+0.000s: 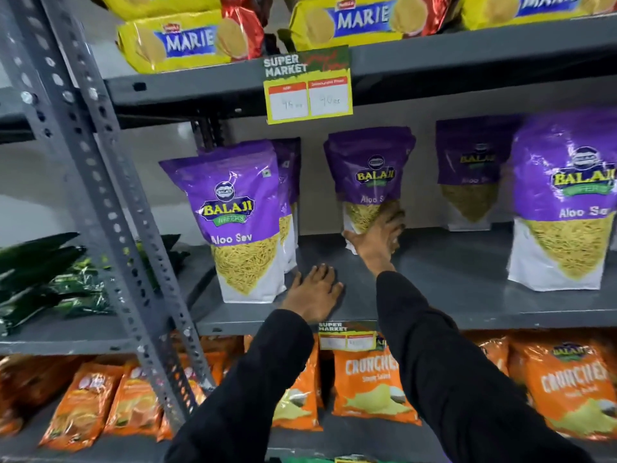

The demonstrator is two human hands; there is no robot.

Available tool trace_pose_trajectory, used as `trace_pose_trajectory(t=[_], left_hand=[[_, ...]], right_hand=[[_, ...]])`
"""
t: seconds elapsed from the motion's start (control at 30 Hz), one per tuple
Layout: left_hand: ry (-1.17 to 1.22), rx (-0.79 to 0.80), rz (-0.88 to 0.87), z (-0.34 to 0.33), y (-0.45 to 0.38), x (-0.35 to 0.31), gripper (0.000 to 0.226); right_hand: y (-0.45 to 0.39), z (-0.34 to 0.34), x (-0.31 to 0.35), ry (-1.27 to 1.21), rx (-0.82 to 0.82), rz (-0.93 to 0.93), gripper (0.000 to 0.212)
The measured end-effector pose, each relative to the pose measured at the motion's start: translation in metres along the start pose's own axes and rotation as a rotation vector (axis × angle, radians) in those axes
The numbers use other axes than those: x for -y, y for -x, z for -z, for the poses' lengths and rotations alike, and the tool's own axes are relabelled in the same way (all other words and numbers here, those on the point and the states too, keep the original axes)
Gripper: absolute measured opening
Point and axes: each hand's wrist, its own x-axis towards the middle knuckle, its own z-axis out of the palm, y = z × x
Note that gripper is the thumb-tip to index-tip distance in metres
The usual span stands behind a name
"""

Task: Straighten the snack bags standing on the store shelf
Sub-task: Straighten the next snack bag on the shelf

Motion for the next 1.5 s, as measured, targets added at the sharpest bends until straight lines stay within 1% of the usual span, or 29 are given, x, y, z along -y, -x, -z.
trace_pose_trajectory(t=[0.13, 0.37, 0.5, 0.63, 0.77, 1.07, 1.23, 1.5], left_hand=[[0.002, -0.012, 0.001, -0.001, 0.000, 0.001, 0.060], [0.035, -0.032, 0.007, -0.004, -0.004, 0.002, 0.061], [0.034, -0.033, 0.010, -0.004, -0.003, 0.002, 0.061], [0.050, -0.053, 0.010, -0.003, 0.000, 0.000, 0.061], [0.030, -0.040, 0.015, 0.001, 0.002, -0.003, 0.060], [-0.028, -0.010, 0.020, 0.010, 0.012, -0.011, 0.058], [-0.135, 0.017, 0.004, 0.011, 0.016, -0.013, 0.052], [-0.083, 0.042, 0.034, 0.012, 0.014, -0.011, 0.057]], right_hand=[[-0.001, -0.004, 0.003, 0.059, -0.022, 0.001, 0.137], [0.001, -0.003, 0.001, 0.062, -0.022, 0.000, 0.123], [0.011, 0.002, 0.002, 0.078, -0.023, 0.005, 0.124], [0.028, 0.011, -0.001, 0.061, -0.078, 0.007, 0.134], [0.046, 0.026, -0.010, 0.048, -0.073, 0.025, 0.136], [0.102, 0.064, -0.025, 0.045, -0.091, 0.082, 0.133], [0.134, 0.090, -0.036, 0.057, -0.097, 0.125, 0.131], [0.163, 0.119, -0.047, 0.005, -0.077, 0.190, 0.129]])
